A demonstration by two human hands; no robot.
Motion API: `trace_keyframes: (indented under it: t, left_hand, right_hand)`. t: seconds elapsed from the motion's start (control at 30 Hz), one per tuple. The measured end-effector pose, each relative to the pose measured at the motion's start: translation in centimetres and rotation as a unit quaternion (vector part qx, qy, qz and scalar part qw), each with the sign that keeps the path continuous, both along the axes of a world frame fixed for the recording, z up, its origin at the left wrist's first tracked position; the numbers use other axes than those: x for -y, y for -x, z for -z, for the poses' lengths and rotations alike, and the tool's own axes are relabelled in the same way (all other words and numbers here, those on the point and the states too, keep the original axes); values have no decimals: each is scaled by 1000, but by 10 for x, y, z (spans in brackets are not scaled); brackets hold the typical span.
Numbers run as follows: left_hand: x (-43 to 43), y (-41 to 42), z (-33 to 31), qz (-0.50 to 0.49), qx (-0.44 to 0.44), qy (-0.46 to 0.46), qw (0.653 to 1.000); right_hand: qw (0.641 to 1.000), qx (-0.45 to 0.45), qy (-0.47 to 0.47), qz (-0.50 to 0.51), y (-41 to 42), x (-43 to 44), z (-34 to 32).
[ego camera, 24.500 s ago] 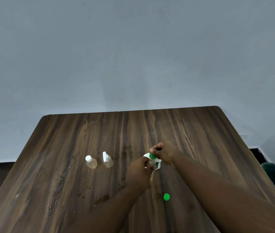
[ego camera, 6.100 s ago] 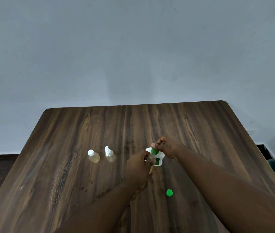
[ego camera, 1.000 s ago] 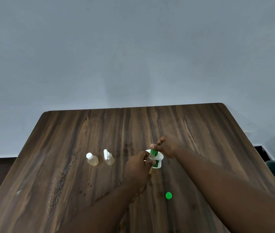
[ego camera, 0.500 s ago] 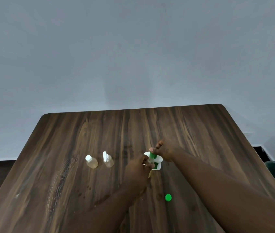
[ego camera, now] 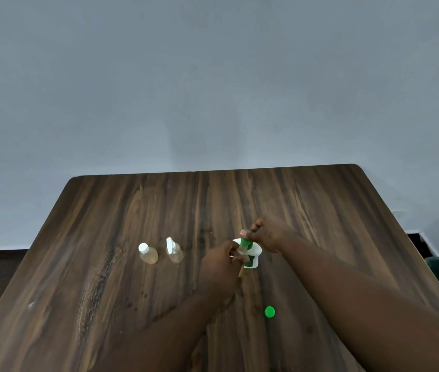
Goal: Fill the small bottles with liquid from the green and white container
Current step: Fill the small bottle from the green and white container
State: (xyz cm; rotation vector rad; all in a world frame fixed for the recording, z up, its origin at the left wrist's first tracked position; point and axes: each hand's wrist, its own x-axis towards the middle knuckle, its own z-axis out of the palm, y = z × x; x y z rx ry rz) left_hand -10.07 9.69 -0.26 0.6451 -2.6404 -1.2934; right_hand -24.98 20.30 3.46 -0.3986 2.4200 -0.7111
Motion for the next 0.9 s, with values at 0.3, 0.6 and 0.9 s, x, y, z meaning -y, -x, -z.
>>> trace_keyframes:
  t: [0.3,0.6,0.9]
  left_hand:
    - [-2,-1,-4,-7,-6,-2,1000]
    - [-1,0,-2,-6,3,0,1000]
    - [-3,0,-4,4,3,-1,1000]
  right_hand:
    - [1000,5,3,2,0,1,0]
    - [1000,14,6,-9,2,1,-3]
    - [1000,3,3,-19,3,1,-3]
